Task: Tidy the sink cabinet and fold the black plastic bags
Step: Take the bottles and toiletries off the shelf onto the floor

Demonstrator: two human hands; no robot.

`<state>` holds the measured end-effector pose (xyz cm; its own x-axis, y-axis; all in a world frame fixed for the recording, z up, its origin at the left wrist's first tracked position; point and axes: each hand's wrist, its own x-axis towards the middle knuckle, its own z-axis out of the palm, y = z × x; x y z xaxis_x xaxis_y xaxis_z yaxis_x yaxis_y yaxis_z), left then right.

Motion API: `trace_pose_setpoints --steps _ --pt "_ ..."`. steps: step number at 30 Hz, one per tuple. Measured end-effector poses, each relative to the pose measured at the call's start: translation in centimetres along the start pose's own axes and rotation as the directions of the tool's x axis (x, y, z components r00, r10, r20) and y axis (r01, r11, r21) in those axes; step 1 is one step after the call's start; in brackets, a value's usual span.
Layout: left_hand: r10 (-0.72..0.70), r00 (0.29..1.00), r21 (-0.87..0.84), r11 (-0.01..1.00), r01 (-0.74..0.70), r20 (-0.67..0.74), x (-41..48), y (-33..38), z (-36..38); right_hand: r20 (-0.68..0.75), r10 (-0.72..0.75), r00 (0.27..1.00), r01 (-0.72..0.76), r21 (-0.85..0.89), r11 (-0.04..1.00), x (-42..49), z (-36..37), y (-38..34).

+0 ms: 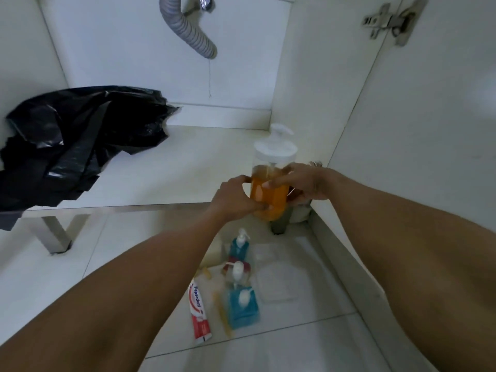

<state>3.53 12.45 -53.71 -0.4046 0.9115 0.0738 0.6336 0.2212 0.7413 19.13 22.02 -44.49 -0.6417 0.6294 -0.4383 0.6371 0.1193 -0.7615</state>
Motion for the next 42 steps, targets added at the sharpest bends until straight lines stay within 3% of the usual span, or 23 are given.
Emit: trace_pose_setpoints --steps 3,7,13,18,23,34,42 --pt "0.016 0.992 0.106 0.994 -0.03 0.126 -1.7 1.0 0.6 0.009 0.111 0.994 -0.11 -0.074 0.991 -2.0 -0.1 1.8" --pt "0.097 0.92 0.076 0.988 -0.135 0.38 -4.2 1.6 3.0 0.092 0.279 0.956 -0.262 -0.162 0.951 -4.7 0.6 5.4" --pt "-0.041 0.804 0.138 0.989 -0.051 0.593 -6.2 0.5 7.7 0.121 0.406 0.906 -0.383 -0.177 0.907 -5.9 4.3 12.7" --pt "-0.144 0.755 0.24 0.971 -0.018 0.64 -7.0 0.3 9.7 0.128 0.397 0.909 -0.391 -0.073 0.918 -6.5 5.9 16.7" --pt "-0.167 0.725 0.261 0.965 -0.018 0.668 -7.1 0.1 10.7 0.175 0.414 0.893 -0.4 -0.107 0.91 -6.1 6.7 17.3" --pt "-0.123 0.815 0.259 0.965 -0.034 0.566 -5.9 -1.5 10.8 0.132 0.35 0.927 -0.339 -0.1 0.935 -3.6 7.8 17.6" --pt "-0.123 0.87 0.342 0.938 -0.056 0.478 -5.2 -2.6 11.4 0.021 0.28 0.96 -0.278 -0.054 0.959 -2.6 8.4 18.2"
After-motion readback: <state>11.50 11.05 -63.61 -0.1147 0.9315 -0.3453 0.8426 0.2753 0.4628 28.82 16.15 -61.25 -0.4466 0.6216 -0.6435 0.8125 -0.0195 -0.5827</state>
